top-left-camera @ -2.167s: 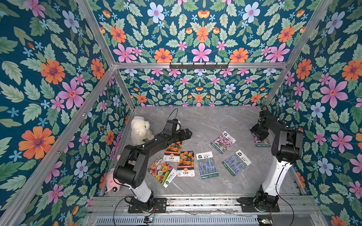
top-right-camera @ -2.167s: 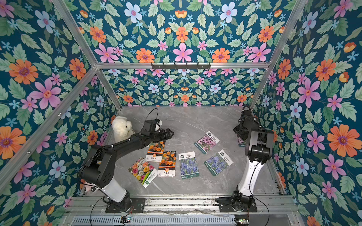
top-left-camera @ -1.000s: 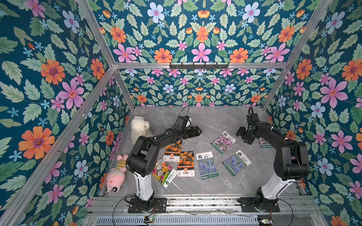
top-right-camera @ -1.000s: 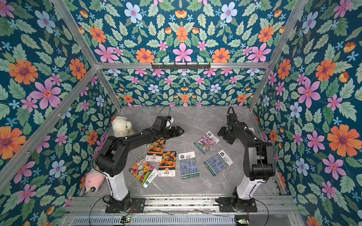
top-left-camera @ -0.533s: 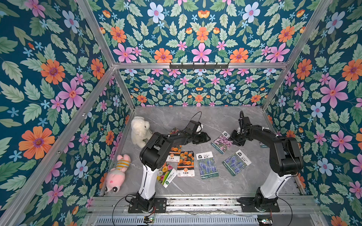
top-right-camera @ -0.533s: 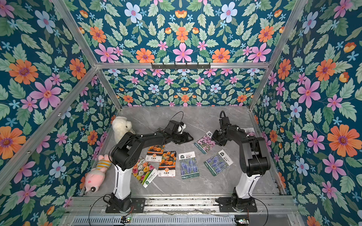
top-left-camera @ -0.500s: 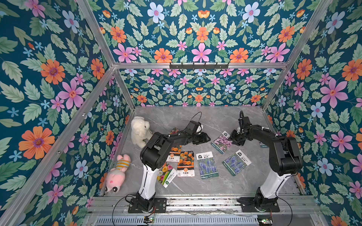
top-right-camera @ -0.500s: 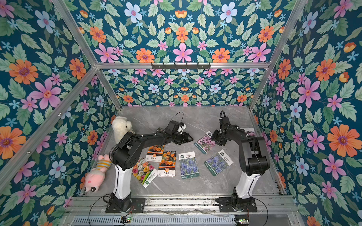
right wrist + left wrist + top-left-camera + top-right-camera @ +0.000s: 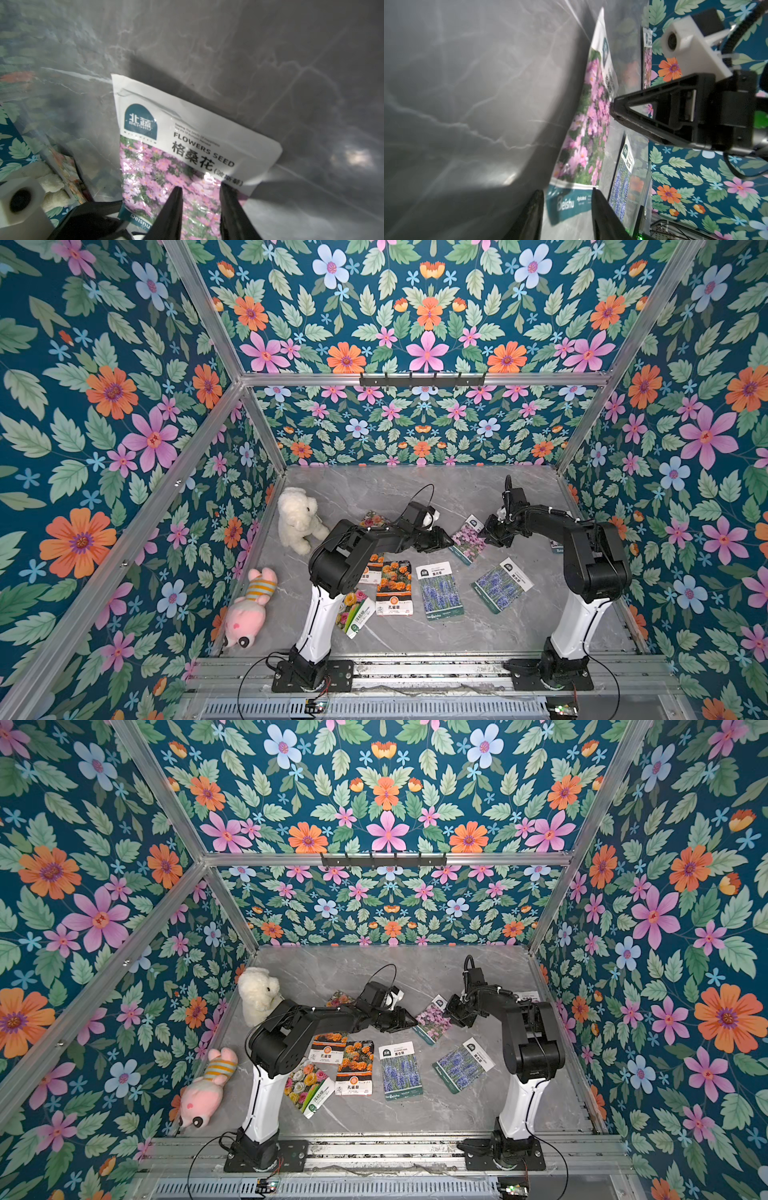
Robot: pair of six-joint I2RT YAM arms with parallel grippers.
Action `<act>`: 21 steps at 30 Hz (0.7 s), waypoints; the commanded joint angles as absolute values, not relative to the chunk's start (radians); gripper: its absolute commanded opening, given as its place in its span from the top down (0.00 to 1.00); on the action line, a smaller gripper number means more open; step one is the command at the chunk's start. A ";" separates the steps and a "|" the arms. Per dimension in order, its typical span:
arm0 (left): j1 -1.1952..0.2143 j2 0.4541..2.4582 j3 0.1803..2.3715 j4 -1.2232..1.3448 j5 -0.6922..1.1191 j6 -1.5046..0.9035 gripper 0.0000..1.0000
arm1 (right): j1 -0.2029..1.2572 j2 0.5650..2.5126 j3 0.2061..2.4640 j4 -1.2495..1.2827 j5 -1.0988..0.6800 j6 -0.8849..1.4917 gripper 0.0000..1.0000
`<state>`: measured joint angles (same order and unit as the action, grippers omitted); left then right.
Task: Arrange the seed packets in a row
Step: Pick up the seed packet from the center of the board.
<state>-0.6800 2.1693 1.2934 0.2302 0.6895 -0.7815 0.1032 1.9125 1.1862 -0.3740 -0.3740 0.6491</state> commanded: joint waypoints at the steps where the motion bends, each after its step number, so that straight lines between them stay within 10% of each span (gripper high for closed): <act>1: -0.682 2.191 1.307 0.265 0.713 -0.799 0.60 | 0.104 1.939 1.178 -0.413 -0.353 0.635 0.65; 11: -0.681 2.186 1.318 0.347 0.671 -0.811 0.99 | 0.094 1.816 1.101 -0.281 -0.366 0.674 0.55; 21: -0.667 2.046 1.190 0.670 0.713 -1.065 1.00 | 0.051 1.579 0.888 0.043 -0.617 0.920 0.24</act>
